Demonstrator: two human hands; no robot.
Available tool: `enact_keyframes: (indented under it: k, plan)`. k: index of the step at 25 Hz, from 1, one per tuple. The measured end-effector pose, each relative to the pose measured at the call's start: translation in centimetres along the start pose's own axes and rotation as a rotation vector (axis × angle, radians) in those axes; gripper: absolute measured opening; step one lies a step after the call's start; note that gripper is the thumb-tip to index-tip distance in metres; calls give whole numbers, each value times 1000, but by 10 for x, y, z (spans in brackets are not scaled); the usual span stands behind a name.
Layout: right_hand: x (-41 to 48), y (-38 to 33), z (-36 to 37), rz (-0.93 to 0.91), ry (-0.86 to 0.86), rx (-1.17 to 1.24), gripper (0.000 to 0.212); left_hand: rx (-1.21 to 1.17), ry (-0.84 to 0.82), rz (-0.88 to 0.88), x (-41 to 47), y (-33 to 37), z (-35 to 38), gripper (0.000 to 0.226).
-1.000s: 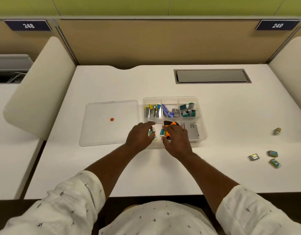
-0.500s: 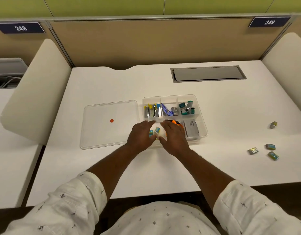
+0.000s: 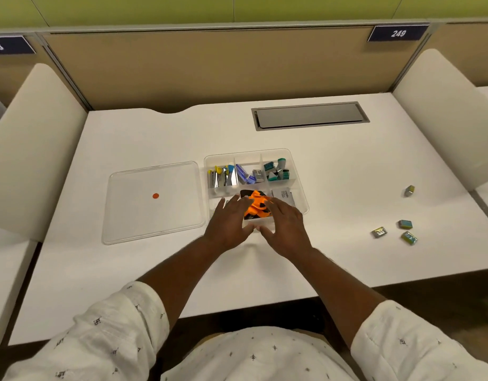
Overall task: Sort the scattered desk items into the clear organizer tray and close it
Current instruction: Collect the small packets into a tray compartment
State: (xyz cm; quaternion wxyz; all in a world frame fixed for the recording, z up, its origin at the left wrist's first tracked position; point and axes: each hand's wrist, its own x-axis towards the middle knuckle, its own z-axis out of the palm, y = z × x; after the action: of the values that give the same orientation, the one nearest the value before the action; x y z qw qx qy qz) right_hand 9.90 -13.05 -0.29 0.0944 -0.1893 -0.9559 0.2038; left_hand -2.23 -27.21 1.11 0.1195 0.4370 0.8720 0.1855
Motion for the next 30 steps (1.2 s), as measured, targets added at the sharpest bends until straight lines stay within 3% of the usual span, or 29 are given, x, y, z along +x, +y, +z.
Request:
enact_keyframes:
  k: [5,18,25,30]
  plan:
    - [-29,60,-25,57,18,-13,66,55,12,76,11,50,31,66]
    - [-86,270,-109,160,-102,-34,62,2,-107,59,82,236,135,64]
    - [-107,350,-143,247,-159,-77,51,-27,-296,46,118,297,181,62]
    - [-115,374,-150,282,-232,-103,53,58,-399,131,140,316,189,64]
